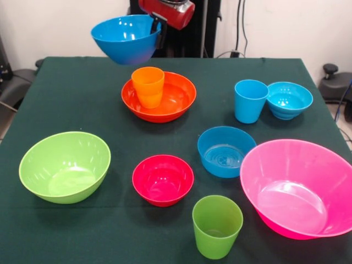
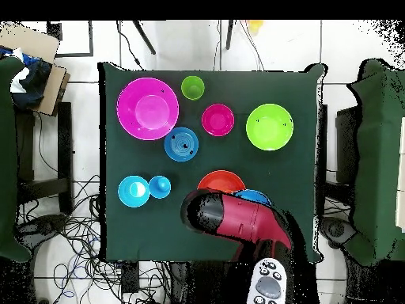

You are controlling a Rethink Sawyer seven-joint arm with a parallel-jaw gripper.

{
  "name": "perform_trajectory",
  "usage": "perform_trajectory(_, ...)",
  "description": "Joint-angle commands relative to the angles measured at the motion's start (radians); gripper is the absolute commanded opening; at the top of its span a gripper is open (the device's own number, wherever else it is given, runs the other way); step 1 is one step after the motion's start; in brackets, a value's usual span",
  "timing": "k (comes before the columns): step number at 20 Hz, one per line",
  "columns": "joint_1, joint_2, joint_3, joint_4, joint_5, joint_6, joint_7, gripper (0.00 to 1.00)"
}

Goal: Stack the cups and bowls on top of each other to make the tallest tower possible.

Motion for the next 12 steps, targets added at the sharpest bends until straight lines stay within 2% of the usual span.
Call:
perform_trajectory(1,0.000,0.069,0.067,-0.095,0.010,0.030,0.104,0.00)
perform_trajectory(12,0.014,0.050,0.057,-0.069,0.015,0.027,0.116,0.00)
